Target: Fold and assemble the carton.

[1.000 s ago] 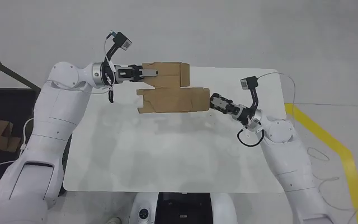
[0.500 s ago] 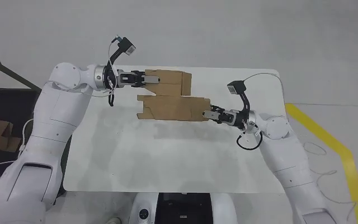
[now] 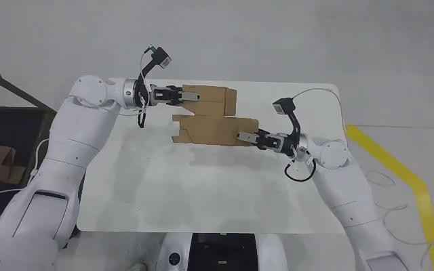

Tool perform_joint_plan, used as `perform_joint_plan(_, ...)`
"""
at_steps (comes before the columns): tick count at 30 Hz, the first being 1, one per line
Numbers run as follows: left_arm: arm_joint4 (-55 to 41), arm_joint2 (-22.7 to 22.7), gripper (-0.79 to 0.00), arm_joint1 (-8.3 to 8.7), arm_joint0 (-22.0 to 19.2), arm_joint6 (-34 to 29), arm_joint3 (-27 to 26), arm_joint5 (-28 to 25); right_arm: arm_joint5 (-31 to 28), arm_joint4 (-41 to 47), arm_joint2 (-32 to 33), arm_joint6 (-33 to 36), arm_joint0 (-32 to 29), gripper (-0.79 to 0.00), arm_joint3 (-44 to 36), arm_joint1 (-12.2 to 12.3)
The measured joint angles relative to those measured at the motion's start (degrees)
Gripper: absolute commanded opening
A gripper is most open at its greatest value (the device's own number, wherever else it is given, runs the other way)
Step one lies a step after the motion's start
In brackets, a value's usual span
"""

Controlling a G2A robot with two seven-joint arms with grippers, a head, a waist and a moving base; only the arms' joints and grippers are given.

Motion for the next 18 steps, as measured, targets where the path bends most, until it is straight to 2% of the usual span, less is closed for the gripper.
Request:
perform_joint_plan(12, 0.0, 1.7, -0.785, -0.29, -1.0, 0.0, 1.3, 0.0, -0.3, 0.6, -1.6, 0.1, 1.5, -0.782, 1.2, 0.0)
perform_joint_plan(17, -0.3, 2.2, -0.785, -0.34, -1.2, 0.1, 1.4, -0.1, -0.3, 0.8, -2.0, 0.0, 1.7, -0.785, 1.5, 0.1)
perform_joint_plan(18, -0.3, 2.2, -0.588, -0.35, -1.2, 0.1, 1.4, -0.1, -0.3, 0.8, -2.1, 0.0, 1.8, -0.785, 1.5, 0.1)
